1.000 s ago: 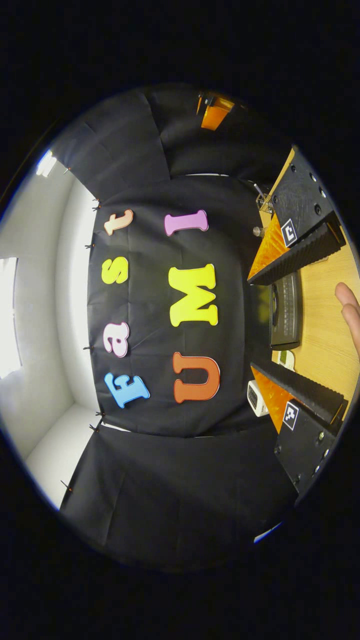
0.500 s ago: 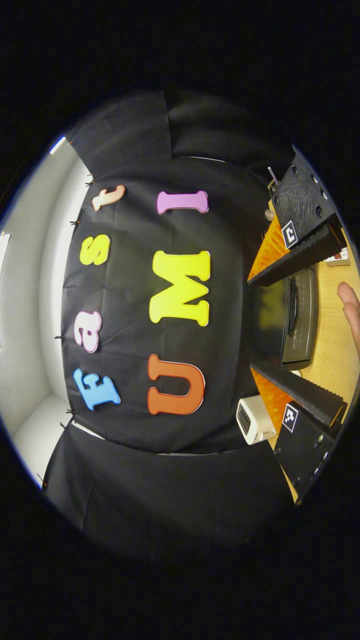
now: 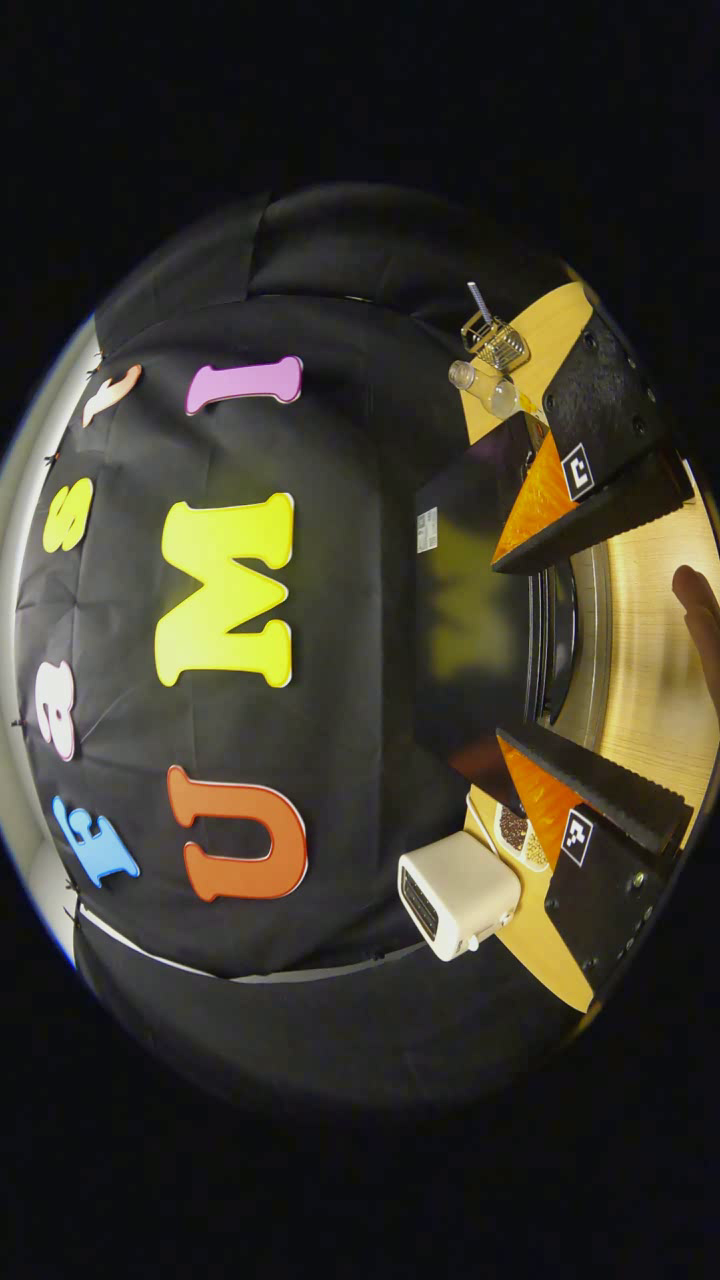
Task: Open the electric oven with the left hand, put the food in, and close the electric oven.
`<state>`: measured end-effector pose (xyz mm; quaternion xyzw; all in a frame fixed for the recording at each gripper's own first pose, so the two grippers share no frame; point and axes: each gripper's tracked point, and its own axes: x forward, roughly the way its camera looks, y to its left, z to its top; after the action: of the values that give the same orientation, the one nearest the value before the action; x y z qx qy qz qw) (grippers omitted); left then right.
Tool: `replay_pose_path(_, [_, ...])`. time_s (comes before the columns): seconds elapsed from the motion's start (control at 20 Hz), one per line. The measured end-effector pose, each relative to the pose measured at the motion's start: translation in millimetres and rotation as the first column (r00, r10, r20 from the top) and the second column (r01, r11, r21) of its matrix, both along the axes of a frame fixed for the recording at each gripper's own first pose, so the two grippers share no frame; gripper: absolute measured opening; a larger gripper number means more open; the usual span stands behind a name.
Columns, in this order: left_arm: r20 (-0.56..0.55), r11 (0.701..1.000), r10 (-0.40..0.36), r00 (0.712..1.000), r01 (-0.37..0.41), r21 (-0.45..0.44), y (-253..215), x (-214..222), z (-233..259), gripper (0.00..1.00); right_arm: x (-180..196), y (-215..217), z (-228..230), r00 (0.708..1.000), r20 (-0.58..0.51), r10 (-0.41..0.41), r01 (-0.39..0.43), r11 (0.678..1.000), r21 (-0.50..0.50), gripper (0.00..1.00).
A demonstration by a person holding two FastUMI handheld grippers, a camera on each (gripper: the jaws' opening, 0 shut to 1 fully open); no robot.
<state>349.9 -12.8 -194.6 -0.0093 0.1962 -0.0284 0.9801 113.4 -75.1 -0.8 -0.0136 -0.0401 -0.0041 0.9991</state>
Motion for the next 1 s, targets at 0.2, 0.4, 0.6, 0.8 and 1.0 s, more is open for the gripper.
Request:
replay_pose_path(0.2, [-0.072,0.999,-0.030,0.997,0.034,0.043,-18,16,-33,0.97,4,-14,-13,0.999,-0.033,-0.014,0.015,1.000,0.020,1.00])
replay_pose_path(0.4, [-0.157,1.000,-0.028,0.987,0.029,0.003,-22,16,-51,0.89,2,-19,-16,0.999,-0.034,-0.022,0.022,1.000,0.014,1.00])
replay_pose_path(0.6, [-0.142,0.999,-0.042,0.989,0.046,0.022,-20,13,-50,0.98,-1,-15,-17,0.999,-0.041,-0.002,0.003,1.000,0.022,1.00])
replay_pose_path(0.8, [-0.120,0.999,-0.045,0.992,0.048,0.022,-18,0,-49,0.98,-2,-11,-21,0.999,-0.045,-0.001,0.002,1.000,0.017,1.00])
replay_pose_path(1.0, [-0.085,0.999,-0.047,0.995,0.048,0.007,-18,-23,-53,0.97,-3,-8,-21,0.999,-0.033,-0.020,0.019,1.000,-0.020,1.00])
